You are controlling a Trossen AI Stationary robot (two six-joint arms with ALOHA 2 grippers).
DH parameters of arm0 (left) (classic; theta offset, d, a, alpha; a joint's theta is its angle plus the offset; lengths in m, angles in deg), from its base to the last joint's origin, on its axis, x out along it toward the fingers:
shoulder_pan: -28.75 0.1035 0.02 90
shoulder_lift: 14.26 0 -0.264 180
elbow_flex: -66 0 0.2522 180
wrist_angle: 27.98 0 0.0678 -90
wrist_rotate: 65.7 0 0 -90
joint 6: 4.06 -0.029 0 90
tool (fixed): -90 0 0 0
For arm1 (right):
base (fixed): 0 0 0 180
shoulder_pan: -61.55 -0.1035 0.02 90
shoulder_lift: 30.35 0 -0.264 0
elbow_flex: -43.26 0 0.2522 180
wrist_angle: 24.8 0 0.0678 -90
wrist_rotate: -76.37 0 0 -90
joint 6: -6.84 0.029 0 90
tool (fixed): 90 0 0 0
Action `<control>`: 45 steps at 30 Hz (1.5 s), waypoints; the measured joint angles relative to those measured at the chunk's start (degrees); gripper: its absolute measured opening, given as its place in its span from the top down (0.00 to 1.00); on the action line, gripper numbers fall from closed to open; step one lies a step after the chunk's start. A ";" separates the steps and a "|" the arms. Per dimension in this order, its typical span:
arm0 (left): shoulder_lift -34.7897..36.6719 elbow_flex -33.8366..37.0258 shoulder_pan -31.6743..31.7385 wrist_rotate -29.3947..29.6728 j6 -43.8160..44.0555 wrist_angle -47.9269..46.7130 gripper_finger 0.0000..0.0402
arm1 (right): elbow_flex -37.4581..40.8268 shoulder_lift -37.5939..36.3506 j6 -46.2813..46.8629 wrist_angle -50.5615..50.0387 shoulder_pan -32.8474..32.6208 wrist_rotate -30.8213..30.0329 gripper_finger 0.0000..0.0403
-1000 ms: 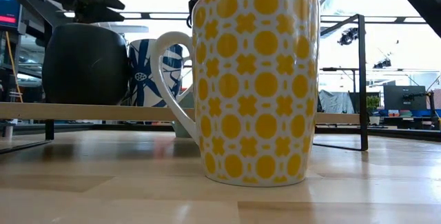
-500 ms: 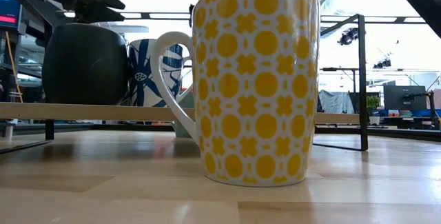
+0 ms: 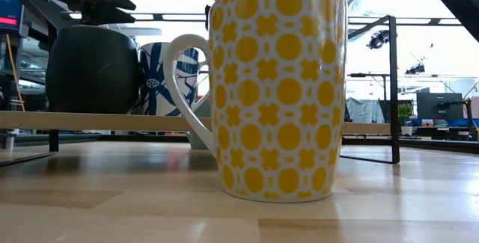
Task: Place coffee mugs
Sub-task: Put the red pattern mug on the shelf
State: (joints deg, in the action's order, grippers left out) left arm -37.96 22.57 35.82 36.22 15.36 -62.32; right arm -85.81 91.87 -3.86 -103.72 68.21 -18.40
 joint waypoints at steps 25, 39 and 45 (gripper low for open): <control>-0.01 0.00 0.00 0.02 0.98 0.81 0.63 | 0.00 -0.02 -0.05 1.16 -0.82 1.66 1.00; 0.00 0.00 0.00 0.63 0.96 0.79 0.63 | 0.00 -0.02 -0.33 0.85 -3.14 2.01 1.00; 0.00 0.00 0.00 0.63 0.96 0.76 0.63 | -0.02 -0.02 0.36 0.81 -4.87 2.27 1.00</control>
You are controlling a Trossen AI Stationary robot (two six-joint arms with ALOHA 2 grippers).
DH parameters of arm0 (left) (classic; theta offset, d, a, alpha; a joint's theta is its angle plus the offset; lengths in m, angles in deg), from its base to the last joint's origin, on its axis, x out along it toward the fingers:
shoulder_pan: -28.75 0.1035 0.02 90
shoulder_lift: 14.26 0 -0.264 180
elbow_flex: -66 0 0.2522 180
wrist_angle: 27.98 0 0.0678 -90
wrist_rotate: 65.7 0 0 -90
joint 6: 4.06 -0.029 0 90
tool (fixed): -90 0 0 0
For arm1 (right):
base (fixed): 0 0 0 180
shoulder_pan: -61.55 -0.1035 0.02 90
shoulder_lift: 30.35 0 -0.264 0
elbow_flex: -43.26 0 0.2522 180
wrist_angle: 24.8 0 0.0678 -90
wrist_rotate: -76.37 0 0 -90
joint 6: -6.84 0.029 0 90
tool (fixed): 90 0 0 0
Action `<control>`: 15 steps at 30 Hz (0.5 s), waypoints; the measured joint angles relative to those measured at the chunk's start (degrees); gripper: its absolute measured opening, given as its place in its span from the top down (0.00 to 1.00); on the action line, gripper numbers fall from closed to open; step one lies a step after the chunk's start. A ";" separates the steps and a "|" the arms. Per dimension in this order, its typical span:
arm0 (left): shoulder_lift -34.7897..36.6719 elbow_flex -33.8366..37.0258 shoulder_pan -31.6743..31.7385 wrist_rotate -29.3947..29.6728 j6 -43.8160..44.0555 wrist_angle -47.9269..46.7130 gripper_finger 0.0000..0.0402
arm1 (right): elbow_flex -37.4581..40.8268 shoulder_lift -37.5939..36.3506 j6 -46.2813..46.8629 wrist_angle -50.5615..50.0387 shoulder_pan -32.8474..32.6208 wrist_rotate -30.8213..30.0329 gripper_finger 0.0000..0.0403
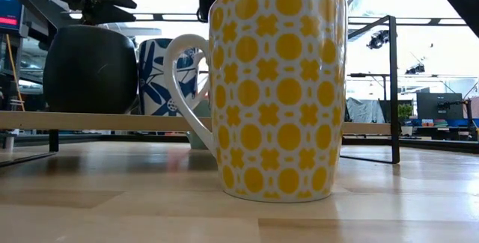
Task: Place coffee mugs
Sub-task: Put the red pattern mug on the shelf
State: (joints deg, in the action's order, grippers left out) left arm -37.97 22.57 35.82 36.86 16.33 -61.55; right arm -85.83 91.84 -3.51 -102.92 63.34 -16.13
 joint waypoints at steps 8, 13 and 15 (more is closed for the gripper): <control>-0.01 0.00 0.00 0.00 0.00 0.00 0.63 | 0.00 0.00 0.94 -0.02 0.55 -0.32 1.00; 0.00 0.00 0.00 0.00 0.50 0.00 0.63 | 0.00 -0.02 1.37 -0.02 2.16 -0.73 1.00; 0.00 0.00 0.00 0.00 0.50 0.00 0.63 | 0.00 -0.02 1.38 -0.02 2.50 -0.09 1.00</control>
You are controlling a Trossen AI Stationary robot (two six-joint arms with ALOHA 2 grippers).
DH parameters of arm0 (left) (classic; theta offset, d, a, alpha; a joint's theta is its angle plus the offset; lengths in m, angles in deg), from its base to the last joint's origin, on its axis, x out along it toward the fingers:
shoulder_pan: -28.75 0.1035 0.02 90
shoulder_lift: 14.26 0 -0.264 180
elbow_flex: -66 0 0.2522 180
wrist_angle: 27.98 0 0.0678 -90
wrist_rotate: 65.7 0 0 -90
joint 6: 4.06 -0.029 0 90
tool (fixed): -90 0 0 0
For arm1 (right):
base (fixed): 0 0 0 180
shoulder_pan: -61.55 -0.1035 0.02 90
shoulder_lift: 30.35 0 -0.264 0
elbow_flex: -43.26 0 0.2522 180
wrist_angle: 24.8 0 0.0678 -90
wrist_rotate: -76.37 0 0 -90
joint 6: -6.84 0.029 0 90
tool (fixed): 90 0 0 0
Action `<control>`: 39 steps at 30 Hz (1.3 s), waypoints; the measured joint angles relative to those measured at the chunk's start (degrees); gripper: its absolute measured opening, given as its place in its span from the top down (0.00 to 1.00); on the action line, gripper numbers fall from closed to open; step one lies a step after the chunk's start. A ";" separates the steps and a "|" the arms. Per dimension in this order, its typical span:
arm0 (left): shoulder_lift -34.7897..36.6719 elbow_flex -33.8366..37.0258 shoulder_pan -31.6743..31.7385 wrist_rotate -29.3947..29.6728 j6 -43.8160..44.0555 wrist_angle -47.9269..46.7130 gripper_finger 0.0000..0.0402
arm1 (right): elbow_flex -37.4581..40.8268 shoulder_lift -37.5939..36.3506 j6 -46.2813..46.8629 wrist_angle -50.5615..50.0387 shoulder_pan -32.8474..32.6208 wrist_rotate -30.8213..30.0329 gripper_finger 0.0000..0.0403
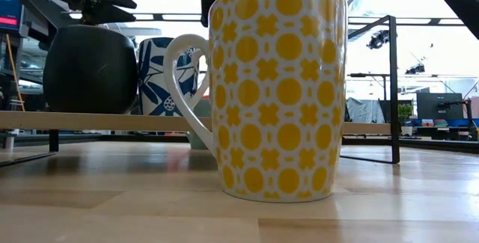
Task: Place coffee mugs
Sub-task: Put the red pattern mug on the shelf
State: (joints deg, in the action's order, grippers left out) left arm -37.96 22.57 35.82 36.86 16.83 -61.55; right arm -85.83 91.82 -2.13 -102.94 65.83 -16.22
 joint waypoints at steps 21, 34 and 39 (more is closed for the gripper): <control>-0.01 0.00 0.02 0.01 -1.03 0.01 0.63 | -0.09 1.83 -0.07 0.87 -0.07 1.79 0.99; -0.01 0.00 0.02 0.02 -1.11 0.00 0.63 | -0.09 1.92 0.15 0.84 -0.03 1.76 0.88; -0.02 0.00 0.02 0.02 -1.11 0.00 0.63 | -0.09 1.92 0.15 0.83 -0.05 1.77 0.83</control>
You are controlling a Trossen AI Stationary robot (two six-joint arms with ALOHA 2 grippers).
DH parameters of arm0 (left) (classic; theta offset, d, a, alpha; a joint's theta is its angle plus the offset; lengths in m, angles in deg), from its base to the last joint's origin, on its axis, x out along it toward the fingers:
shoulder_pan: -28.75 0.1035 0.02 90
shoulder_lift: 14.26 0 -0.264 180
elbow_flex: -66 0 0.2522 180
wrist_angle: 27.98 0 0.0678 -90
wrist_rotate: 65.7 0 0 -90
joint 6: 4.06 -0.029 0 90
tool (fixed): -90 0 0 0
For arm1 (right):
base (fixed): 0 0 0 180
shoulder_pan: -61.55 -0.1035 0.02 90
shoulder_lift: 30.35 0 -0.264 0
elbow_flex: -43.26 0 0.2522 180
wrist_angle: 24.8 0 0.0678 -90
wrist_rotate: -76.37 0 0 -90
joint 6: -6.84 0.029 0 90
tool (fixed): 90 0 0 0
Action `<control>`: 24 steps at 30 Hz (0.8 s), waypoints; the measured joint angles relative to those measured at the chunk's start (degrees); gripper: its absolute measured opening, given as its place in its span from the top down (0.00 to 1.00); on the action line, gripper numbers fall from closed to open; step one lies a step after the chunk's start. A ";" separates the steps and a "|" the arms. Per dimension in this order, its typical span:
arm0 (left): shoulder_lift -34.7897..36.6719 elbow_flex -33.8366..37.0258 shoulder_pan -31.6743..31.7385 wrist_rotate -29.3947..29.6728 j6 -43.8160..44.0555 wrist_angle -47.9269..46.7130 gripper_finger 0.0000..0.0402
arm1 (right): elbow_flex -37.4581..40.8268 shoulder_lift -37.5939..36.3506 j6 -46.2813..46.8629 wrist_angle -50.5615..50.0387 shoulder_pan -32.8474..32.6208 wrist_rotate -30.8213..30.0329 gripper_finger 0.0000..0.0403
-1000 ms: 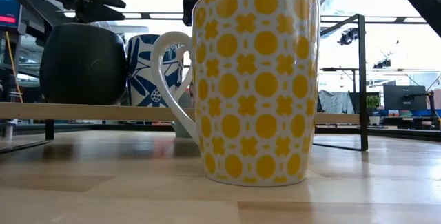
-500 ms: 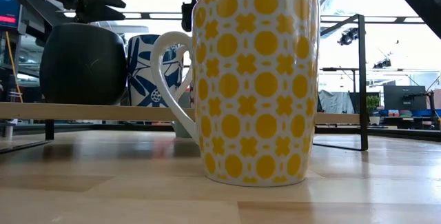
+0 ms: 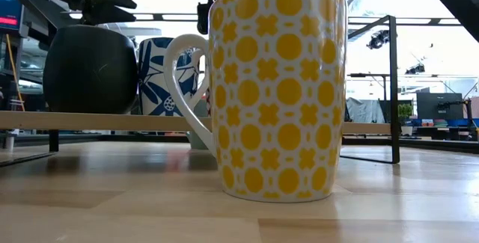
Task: Place coffee mugs
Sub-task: Put the red pattern mug on the shelf, then put the orange pattern mug on the shelf
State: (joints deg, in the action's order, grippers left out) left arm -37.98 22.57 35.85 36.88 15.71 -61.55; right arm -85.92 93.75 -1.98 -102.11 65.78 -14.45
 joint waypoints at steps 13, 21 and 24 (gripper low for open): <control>0.02 0.00 0.00 0.00 -0.01 -0.01 0.63 | 0.00 -1.21 1.39 -1.19 0.00 0.09 0.75; -0.01 0.00 0.00 0.00 0.00 0.01 0.63 | -0.04 -4.18 3.73 -1.65 -0.04 1.02 0.73; 0.01 0.00 0.00 0.00 0.00 0.02 0.63 | -0.04 -5.14 4.50 -1.94 -0.45 1.54 0.73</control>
State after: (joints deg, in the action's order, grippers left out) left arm -37.96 22.57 35.85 36.88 15.71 -61.53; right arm -85.96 88.60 2.52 -104.04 65.33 -12.91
